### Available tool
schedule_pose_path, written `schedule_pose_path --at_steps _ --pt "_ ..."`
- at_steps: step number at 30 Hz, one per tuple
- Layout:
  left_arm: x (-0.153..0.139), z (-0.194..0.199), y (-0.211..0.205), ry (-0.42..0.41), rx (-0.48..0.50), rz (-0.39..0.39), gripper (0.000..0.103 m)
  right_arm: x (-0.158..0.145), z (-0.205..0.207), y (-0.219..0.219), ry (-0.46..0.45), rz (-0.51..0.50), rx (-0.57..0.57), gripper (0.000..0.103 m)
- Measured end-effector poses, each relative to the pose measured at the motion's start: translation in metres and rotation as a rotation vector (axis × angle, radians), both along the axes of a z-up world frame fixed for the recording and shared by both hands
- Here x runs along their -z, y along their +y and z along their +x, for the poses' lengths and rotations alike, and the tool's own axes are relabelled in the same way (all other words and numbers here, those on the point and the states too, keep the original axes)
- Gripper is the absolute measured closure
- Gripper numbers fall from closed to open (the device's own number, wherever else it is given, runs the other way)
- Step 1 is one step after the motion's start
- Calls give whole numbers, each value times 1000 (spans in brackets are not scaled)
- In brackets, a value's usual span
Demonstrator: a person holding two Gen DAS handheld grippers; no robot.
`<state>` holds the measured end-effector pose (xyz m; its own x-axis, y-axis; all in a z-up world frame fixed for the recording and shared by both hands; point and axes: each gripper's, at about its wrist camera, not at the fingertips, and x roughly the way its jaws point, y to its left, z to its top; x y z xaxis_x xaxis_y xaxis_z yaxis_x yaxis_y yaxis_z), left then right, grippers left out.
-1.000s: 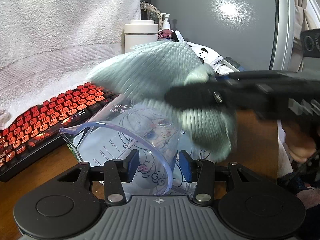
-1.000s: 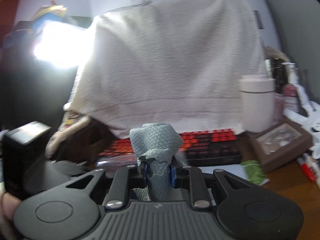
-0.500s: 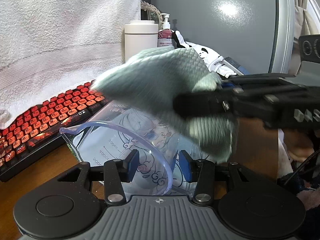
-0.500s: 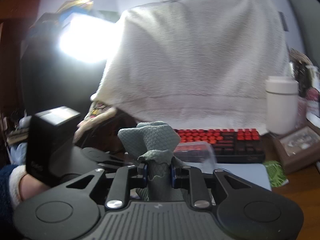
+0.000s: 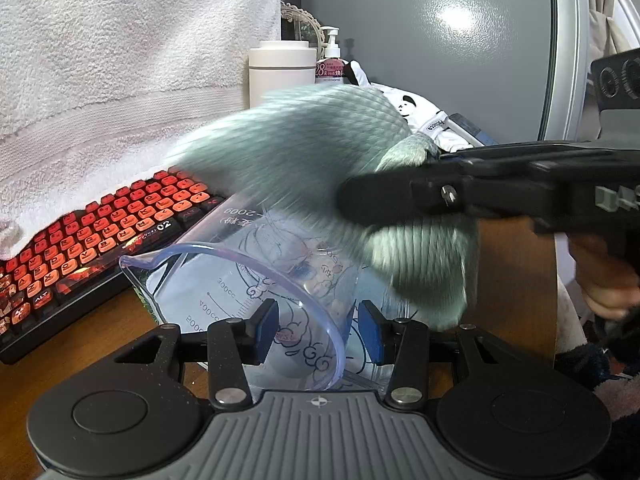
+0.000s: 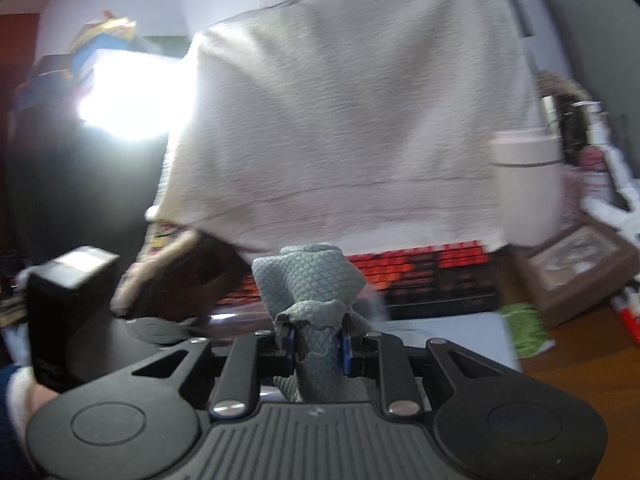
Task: Clean container
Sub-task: 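Sweep the cloth across the jug's rim and wall with the right tool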
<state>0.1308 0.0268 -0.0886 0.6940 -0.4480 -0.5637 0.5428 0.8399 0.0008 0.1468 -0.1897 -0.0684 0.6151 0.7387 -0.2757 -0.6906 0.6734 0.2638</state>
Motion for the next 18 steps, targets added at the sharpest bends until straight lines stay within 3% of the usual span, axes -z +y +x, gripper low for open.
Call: schedule_pose_path --at_steps 4,7,14,18 --pt "0 1 1 2 -1 -6 59 -6 -12 22 -21 -22 -80 83" --pt "0 1 1 2 -2 -4 59 -10 -16 31 -63 -68 -68 84" --pt "0 1 0 0 -2 -2 59 -17 12 15 -15 -84 53 84" --pt "0 0 2 1 -2 -4 59 -21 15 20 12 -87 47 84"
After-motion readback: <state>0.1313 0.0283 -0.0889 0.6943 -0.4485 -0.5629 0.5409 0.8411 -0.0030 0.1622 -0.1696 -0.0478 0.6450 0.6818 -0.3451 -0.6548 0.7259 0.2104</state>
